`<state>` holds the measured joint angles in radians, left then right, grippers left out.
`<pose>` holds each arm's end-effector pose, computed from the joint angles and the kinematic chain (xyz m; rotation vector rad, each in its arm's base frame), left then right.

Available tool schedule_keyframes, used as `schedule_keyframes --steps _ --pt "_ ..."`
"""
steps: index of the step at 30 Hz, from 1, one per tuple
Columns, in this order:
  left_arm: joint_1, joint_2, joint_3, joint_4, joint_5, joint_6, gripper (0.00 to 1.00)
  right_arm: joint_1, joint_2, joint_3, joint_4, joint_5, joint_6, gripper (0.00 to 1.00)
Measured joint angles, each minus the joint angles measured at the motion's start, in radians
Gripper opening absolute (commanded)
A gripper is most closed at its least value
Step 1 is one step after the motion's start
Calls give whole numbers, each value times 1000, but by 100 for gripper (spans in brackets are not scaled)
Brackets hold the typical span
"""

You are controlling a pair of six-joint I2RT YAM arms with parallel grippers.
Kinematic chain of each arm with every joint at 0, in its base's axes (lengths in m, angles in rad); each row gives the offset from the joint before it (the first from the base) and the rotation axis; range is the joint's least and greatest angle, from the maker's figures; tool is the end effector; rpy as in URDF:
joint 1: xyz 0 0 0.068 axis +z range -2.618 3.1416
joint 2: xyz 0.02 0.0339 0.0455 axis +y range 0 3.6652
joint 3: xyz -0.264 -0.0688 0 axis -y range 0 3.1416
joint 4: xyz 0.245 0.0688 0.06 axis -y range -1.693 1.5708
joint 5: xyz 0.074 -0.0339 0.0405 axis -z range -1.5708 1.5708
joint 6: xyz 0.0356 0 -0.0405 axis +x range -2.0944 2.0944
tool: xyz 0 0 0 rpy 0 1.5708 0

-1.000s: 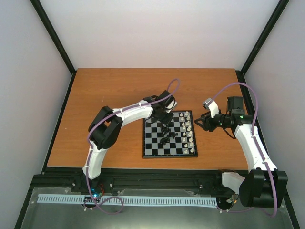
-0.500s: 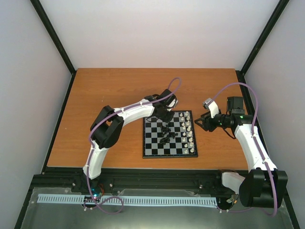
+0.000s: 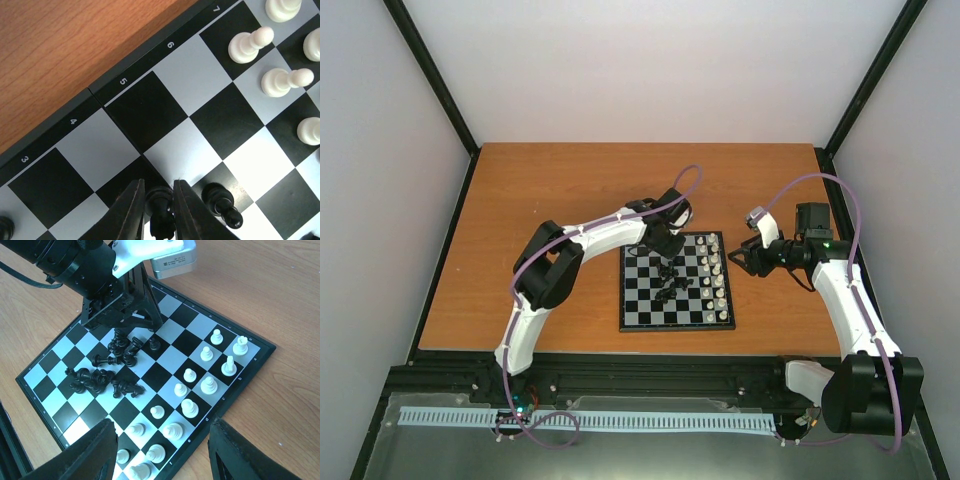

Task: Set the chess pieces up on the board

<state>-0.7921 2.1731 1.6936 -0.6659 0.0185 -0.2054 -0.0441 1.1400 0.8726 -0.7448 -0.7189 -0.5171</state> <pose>0.3225 -0.3278 0.1714 0.8035 2.6409 -0.3076 0.2161 0.0139 0.2610 -0.7935 2.2160 0.6591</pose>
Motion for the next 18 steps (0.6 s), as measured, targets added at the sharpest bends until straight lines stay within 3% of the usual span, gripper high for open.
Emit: schedule_keyframes --steps 10,18 --pt "0 -21 -1 -16 -41 0 12 0 0 0 0 0 -3 50" --pt "19 -224 -56 -13 -95 0 11 0 0 2 -1 -4 -4 50"
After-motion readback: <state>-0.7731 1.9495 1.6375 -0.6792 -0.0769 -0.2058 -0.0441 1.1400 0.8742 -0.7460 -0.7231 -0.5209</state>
